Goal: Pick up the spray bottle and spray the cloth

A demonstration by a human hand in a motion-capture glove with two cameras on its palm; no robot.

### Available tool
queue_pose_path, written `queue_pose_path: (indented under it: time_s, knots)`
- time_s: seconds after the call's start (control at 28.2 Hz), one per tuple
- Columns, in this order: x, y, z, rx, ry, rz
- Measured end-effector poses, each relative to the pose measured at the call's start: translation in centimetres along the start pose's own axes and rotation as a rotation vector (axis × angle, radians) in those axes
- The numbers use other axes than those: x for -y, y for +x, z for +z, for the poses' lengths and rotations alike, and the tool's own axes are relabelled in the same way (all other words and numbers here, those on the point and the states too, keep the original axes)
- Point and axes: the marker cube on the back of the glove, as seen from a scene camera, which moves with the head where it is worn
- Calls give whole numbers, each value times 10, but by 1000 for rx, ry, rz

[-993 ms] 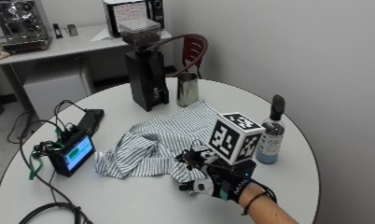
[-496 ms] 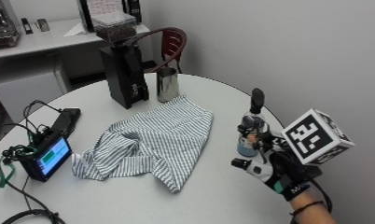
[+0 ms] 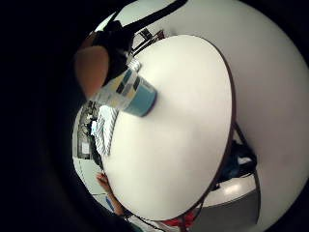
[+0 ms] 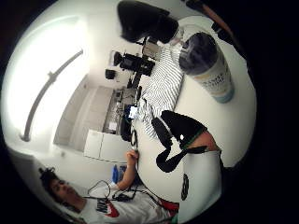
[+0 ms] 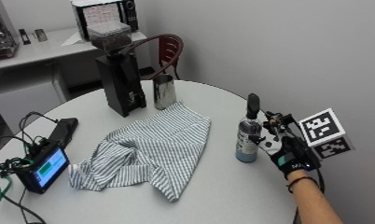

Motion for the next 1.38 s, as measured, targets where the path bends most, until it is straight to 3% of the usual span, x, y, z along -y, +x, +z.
queue_pose_path:
  time_s: [0.71,1.17,1.38]
  knots:
    - [47,-3,44,295,32,-87]
    - [40,15,32,366,102,-49]
    - [29,6,-2,333,6,-78]
